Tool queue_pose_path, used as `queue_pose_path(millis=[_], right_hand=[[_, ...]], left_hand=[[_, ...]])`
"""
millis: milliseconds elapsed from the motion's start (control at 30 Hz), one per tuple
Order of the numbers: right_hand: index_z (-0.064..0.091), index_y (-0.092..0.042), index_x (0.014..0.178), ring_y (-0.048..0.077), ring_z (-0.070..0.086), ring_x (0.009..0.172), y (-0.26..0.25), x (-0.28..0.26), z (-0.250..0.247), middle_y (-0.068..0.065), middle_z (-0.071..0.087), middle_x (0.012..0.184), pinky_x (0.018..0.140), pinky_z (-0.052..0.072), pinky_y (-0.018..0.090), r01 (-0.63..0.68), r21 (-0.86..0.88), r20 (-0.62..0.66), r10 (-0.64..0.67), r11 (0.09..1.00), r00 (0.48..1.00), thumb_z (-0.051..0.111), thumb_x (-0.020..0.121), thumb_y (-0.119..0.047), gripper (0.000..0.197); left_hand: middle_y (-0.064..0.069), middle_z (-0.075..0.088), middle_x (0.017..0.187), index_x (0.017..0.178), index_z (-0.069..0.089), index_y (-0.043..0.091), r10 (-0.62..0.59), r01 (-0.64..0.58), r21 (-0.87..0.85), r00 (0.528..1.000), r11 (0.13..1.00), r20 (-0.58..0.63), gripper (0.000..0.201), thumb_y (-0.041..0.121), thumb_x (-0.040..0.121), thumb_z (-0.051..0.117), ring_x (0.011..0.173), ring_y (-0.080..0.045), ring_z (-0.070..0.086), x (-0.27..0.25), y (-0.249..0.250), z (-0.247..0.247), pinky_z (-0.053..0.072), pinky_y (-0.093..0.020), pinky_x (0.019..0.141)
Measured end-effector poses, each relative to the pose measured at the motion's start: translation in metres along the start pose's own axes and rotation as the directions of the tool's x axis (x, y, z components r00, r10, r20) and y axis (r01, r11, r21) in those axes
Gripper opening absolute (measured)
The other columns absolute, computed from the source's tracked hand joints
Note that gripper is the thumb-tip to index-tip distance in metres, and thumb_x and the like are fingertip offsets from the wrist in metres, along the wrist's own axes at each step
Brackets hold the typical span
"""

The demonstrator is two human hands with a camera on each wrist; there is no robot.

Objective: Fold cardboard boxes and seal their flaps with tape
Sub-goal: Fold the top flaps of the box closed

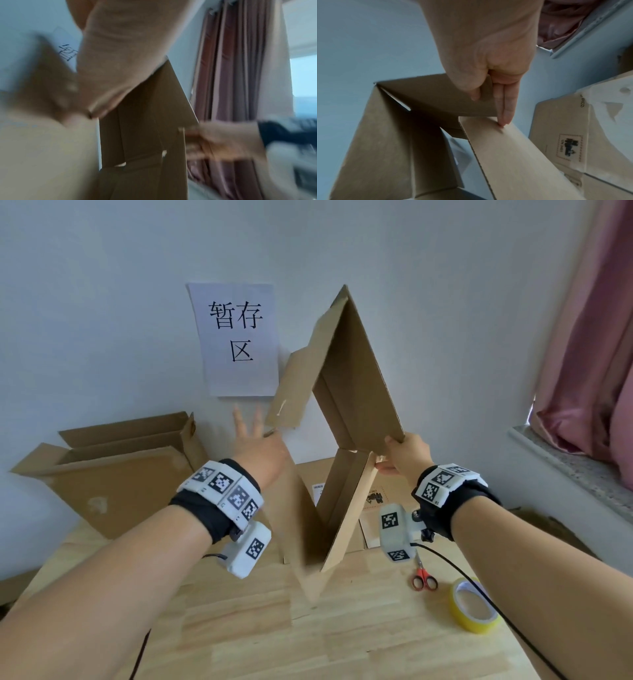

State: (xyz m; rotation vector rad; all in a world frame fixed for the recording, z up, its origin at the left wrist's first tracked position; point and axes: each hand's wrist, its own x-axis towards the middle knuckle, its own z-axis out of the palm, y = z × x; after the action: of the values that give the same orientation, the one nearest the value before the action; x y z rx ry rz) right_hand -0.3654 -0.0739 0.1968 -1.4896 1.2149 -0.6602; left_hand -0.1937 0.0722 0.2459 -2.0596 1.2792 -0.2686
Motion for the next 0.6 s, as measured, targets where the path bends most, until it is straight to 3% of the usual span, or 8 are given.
queue_pose_path(millis=[33,100,200,267,333,467,533,600], right_hand=[[0.052,-0.007,0.126,0.03,0.071,0.08,-0.002,-0.002,0.001,0.012,0.064,0.103,0.078,0.058,0.039,0.009,0.004,0.009,-0.009,1.0,1.0,0.04,0.1,-0.022,0.032],[0.051,-0.007,0.125,0.029,0.071,0.081,-0.006,-0.007,0.002,0.006,0.063,0.09,0.079,0.058,0.038,0.025,0.008,0.024,-0.025,1.0,0.999,0.04,0.1,-0.021,0.031],[0.05,-0.007,0.126,0.029,0.071,0.082,-0.01,-0.016,0.004,0.007,0.06,0.095,0.077,0.059,0.037,0.041,0.013,0.029,-0.041,0.999,0.999,0.04,0.1,-0.021,0.031],[0.049,-0.006,0.126,0.029,0.071,0.082,-0.013,-0.021,0.003,0.008,0.059,0.1,0.074,0.059,0.036,0.048,0.016,0.026,-0.048,0.999,0.998,0.039,0.1,-0.02,0.031],[0.049,-0.007,0.126,0.029,0.071,0.081,-0.016,-0.027,0.003,0.009,0.057,0.108,0.075,0.059,0.039,0.062,0.031,0.034,-0.063,0.998,0.997,0.039,0.1,-0.02,0.03],[0.048,-0.006,0.124,0.03,0.071,0.084,-0.023,-0.039,-0.002,0.009,0.053,0.105,0.079,0.058,0.039,0.077,0.074,0.06,-0.082,0.994,0.995,0.039,0.1,-0.017,0.027],[0.048,-0.008,0.12,0.03,0.071,0.084,-0.027,-0.041,-0.009,0.013,0.056,0.11,0.078,0.058,0.038,0.072,0.119,0.051,-0.079,0.99,0.996,0.038,0.1,-0.015,0.023],[0.042,-0.008,0.129,0.028,0.071,0.084,-0.032,-0.042,-0.018,0.014,0.055,0.122,0.079,0.058,0.036,0.039,0.25,0.059,-0.056,0.967,0.997,0.035,0.1,-0.015,0.031]], left_hand=[[-0.008,0.024,0.155,0.135,0.051,0.025,0.019,-0.014,0.062,0.998,0.998,-0.067,0.043,0.024,0.092,0.051,0.143,-0.043,-0.006,-0.005,0.007,-0.001,-0.006,-0.07,0.107],[-0.01,0.04,0.146,0.125,0.059,0.019,0.1,-0.107,-0.059,0.988,0.992,-0.118,0.036,0.034,0.093,0.049,0.141,-0.037,0.012,-0.006,0.023,0.003,0.003,-0.059,0.114],[-0.004,0.057,0.13,0.121,0.061,0.02,0.241,-0.176,-0.535,0.969,0.827,0.053,0.079,0.077,0.085,0.021,0.125,-0.029,0.044,-0.01,0.045,-0.001,0.028,-0.052,0.109],[-0.007,0.058,0.129,0.123,0.059,0.012,0.315,-0.165,-0.686,0.944,0.709,0.1,0.096,0.082,0.079,0.011,0.109,-0.023,0.055,-0.014,0.058,-0.006,0.043,-0.038,0.096],[-0.012,0.06,0.121,0.113,0.058,0.007,0.35,-0.169,-0.7,0.929,0.694,0.123,0.087,0.079,0.082,0.02,0.094,-0.022,0.056,-0.02,0.071,-0.011,0.044,-0.031,0.084],[-0.011,0.061,0.119,0.126,0.055,0.004,0.309,-0.165,-0.646,0.944,0.745,0.114,0.058,0.052,0.093,0.045,0.1,-0.025,0.057,-0.023,0.079,-0.006,0.043,-0.029,0.082],[-0.011,0.062,0.116,0.122,0.057,0.002,0.239,-0.122,-0.694,0.968,0.71,0.075,0.045,0.038,0.097,0.045,0.094,-0.024,0.057,-0.021,0.071,-0.002,0.041,-0.028,0.076],[-0.012,0.064,0.111,0.116,0.059,0.002,0.158,-0.094,-0.783,0.987,0.615,0.006,0.043,0.038,0.099,0.042,0.09,-0.024,0.059,-0.02,0.059,0.001,0.042,-0.028,0.072]])
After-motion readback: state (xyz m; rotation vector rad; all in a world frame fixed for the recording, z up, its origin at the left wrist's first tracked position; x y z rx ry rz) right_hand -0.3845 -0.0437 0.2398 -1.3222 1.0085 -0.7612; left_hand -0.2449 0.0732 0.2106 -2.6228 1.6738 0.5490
